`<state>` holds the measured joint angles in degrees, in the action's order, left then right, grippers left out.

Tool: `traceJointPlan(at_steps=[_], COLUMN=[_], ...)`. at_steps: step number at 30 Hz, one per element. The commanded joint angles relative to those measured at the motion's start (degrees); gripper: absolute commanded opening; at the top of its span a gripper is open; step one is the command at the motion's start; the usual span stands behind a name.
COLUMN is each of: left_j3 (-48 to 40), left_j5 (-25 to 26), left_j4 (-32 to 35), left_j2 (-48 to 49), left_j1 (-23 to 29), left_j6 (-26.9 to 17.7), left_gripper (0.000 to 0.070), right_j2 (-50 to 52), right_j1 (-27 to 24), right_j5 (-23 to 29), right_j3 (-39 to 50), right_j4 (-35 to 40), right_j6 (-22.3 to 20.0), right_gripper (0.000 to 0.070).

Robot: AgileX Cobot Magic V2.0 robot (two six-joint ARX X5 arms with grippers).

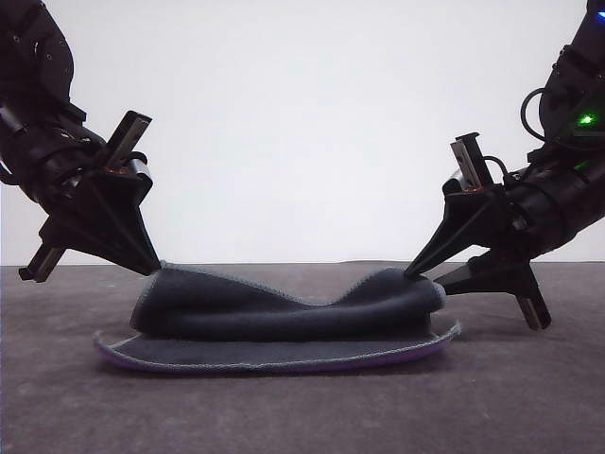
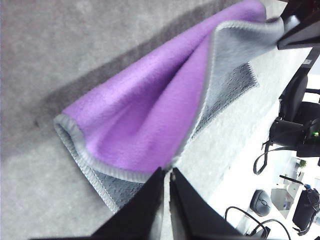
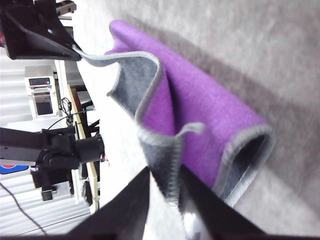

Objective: Fold clothes

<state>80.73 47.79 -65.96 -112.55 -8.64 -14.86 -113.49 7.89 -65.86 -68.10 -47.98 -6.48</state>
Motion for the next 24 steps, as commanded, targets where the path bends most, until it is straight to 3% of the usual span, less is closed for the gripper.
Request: traceJointPlan(at_steps=[1,6,9,24], left_j3=[1.4,1.4,1.4,2.96], left_j5=[0.26,0.26,0.28,0.27], left_j4=[-0.36,-1.61,-4.2,-14.37], left_j2=[-1.27,-1.27,-1.27,-1.27], left_j1=[0.0,0.0,0.0,0.37], left_j6=[-1.41,-1.47,-2.78,-7.35], left_gripper=[0.0001,0.0081,0.0122,0.0121], right_j2=[-1.46,-1.46,-1.46,-1.46], right_j1=[0.51,1.0,1.0,1.45], right_j5=[-0.3,-0.35,-0.35,-0.64], right_j3=[-1.03,-1.05,-1.05,-1.05], right_j4=[-0.38,-0.68,-1.16,-7.68], right_j6=[-1.92,-1.9,-1.96,-6.57], right_gripper=[0.0153,0.0245,0.0264,0.0292])
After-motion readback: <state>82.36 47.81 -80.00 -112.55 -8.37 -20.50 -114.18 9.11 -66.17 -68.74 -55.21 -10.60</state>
